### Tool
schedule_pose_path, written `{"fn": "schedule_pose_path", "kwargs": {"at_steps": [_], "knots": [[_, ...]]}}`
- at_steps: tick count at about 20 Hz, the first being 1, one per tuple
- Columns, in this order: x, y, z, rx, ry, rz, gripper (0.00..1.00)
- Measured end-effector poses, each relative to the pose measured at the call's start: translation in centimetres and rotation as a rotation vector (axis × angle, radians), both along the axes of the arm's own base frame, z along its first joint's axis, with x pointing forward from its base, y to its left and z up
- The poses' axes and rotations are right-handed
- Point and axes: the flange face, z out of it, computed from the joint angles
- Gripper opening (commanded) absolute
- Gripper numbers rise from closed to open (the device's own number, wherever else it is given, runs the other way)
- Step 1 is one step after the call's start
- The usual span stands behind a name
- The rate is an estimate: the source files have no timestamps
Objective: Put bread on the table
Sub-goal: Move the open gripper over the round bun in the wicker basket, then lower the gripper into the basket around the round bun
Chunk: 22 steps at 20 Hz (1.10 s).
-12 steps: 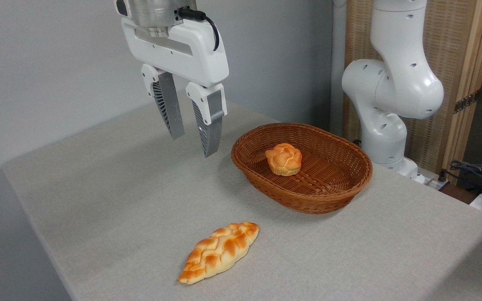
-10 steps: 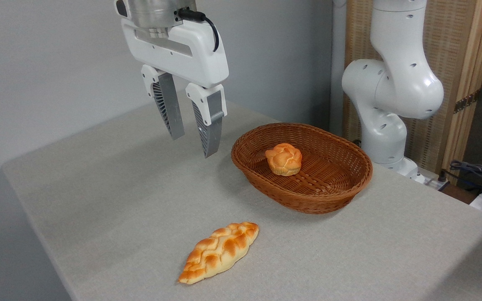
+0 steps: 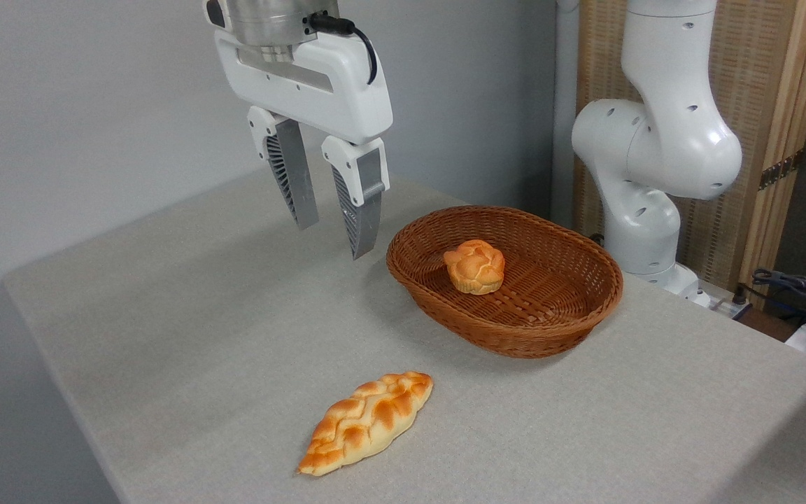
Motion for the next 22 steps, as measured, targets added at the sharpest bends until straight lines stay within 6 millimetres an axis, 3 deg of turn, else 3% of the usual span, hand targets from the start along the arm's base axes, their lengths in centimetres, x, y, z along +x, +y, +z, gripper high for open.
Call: {"fn": "schedule_pose_path", "kwargs": {"at_steps": [5, 10, 13, 15, 20, 22], "knots": [[-2.7, -1.4, -1.2, 0.001, 0.029, -0.056, 1.00], [-9.6, -6.0, -4.4, 0.002, 0.099, -0.273, 1.00], [-13.9, -9.5, -8.0, 0.013, 0.170, -0.395, 1.00], [-16.2, -10.6, -11.0, 0.024, 0.232, -0.439, 1.00], [-19.6, -10.2, -19.1, 0.178, 0.383, -0.512, 1.00], [-20.1, -10.1, -21.4, 0.189, 0.392, -0.522, 1.00]]}}
